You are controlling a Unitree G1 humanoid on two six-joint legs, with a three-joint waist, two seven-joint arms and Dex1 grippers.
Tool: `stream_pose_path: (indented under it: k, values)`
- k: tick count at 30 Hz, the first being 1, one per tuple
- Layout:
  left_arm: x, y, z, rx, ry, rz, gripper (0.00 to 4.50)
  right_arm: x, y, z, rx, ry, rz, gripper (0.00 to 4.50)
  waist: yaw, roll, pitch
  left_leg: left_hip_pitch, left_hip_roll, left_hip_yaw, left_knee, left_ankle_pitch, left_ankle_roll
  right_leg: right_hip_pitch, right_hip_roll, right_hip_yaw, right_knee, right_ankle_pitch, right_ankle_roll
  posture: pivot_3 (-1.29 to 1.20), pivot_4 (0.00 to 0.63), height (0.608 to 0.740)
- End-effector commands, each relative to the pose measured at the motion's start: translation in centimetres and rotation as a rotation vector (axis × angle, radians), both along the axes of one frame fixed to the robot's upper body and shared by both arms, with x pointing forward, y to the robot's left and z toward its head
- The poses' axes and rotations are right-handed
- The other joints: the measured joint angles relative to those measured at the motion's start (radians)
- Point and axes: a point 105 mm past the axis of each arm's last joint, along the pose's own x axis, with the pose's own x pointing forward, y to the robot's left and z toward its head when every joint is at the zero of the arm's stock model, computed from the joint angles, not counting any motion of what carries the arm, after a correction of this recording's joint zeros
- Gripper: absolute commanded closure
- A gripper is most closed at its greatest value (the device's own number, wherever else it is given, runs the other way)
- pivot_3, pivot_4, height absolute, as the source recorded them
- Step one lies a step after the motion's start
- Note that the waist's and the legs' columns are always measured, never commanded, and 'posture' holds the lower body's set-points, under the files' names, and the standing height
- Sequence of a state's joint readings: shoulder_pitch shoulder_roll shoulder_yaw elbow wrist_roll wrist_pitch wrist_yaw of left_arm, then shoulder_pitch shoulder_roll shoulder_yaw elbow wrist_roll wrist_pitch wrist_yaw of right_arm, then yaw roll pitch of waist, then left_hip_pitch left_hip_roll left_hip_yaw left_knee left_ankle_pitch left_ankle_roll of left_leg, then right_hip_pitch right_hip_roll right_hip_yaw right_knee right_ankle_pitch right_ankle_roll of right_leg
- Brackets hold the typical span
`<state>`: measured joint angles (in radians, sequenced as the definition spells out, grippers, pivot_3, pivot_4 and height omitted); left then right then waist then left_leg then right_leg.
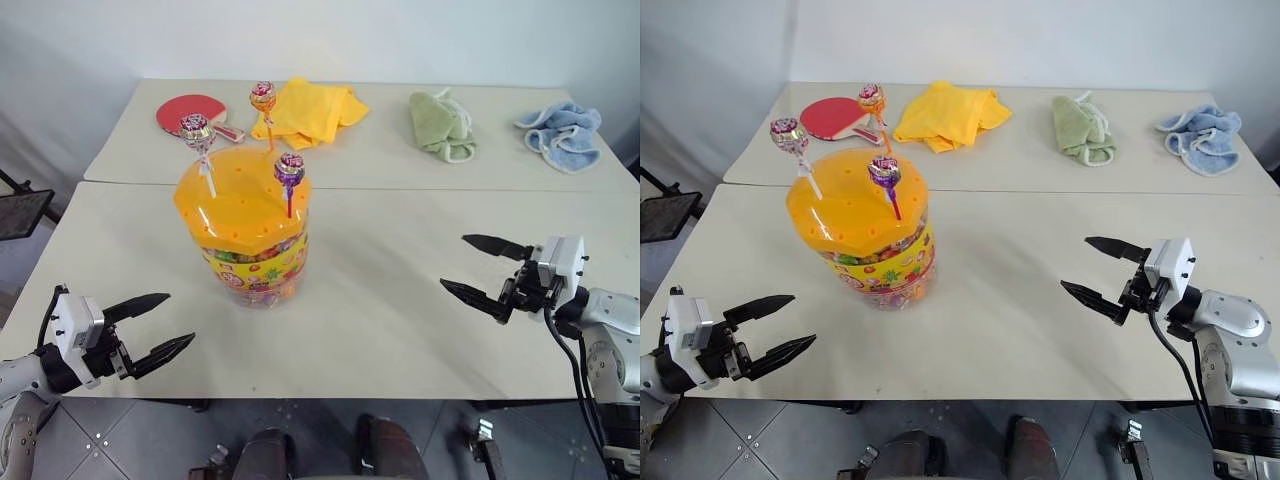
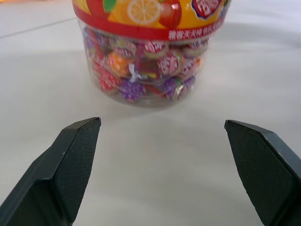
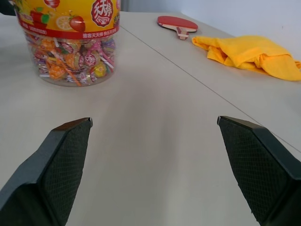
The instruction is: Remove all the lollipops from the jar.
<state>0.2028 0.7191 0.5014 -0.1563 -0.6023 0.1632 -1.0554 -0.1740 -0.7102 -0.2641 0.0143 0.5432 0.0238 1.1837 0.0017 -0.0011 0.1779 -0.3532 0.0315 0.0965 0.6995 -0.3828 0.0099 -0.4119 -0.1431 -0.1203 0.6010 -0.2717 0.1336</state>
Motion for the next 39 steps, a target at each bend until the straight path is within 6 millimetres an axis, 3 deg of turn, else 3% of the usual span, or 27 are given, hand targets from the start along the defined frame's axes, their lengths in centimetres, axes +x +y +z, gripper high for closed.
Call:
stream_pose_path:
  k: [1,3,7,9,11,16,23,33,39]
  values:
    - [0.5,0.9,2.0,-0.035,-0.066,0.054,0.00,-1.2,0.0,0.8,-0.024,-0.009,0.043,0.04,-0.001,0.000,0.000,0.000,0.000,0.000,0.000,0.000,0.000,0.000,0.000,0.000,0.000,0.000,0.000,0.00,0.150,0.740]
    - [0.8,1.2,3.6,-0.095,-0.086,0.058,0.00,-1.8,0.5,1.4,-0.010,-0.016,0.066,0.04,-0.002,0.000,0.000,0.000,0.000,-0.001,0.000,0.000,0.000,0.000,0.000,0.000,0.000,0.000,0.000,0.00,0.150,0.740]
    - [1.7,3.1,10.6,-0.380,-0.179,0.041,0.00,-3.0,2.0,5.9,0.201,-0.050,0.101,0.04,-0.003,-0.001,0.000,0.000,0.001,-0.002,0.001,0.000,0.000,-0.001,0.000,0.000,0.002,0.000,0.000,0.00,0.150,0.740]
    - [1.2,3.5,14.1,-0.516,-0.256,-0.070,0.00,-4.1,3.2,8.1,0.259,-0.123,0.148,0.04,-0.002,-0.001,0.000,0.001,0.001,-0.003,0.002,0.000,0.000,0.000,-0.001,0.000,0.004,0.000,0.000,0.00,0.150,0.740]
    - [1.0,3.2,15.6,-0.547,-0.276,-0.149,0.00,-4.7,4.1,9.4,0.300,-0.149,0.166,0.04,-0.003,0.000,0.000,0.001,0.001,-0.003,0.001,0.000,0.000,0.000,-0.001,0.000,0.004,0.000,0.000,0.00,0.150,0.740]
    - [2.0,0.3,15.1,-0.400,-0.239,-0.300,0.00,-6.5,6.1,11.2,0.364,-0.234,0.263,0.04,-0.002,-0.001,0.000,0.000,-0.001,0.000,-0.001,-0.001,-0.001,-0.001,0.000,-0.003,0.004,0.000,0.000,0.00,0.150,0.740]
    - [4.5,-3.7,16.0,-0.362,-0.254,-0.479,0.00,-7.8,7.9,12.4,0.382,-0.258,0.365,0.04,0.001,-0.002,0.001,0.000,-0.001,0.004,0.001,-0.001,-0.001,0.000,0.001,-0.003,0.003,0.000,0.000,0.00,0.150,0.740]
    - [6.8,-7.2,15.0,-0.307,-0.184,-0.615,0.00,-8.1,9.0,10.8,0.324,-0.278,0.361,0.04,-0.001,-0.003,0.001,0.000,-0.001,0.006,0.001,-0.001,-0.001,-0.001,0.002,-0.002,0.003,0.000,0.000,0.00,0.150,0.740]
    - [6.7,-7.8,15.6,-0.327,-0.171,-0.672,1.44,-7.8,8.9,10.8,0.334,-0.287,0.324,0.00,0.003,-0.003,0.001,0.000,-0.001,0.005,0.002,-0.001,-0.001,0.000,0.002,-0.002,0.003,0.000,0.000,0.00,0.150,0.740]
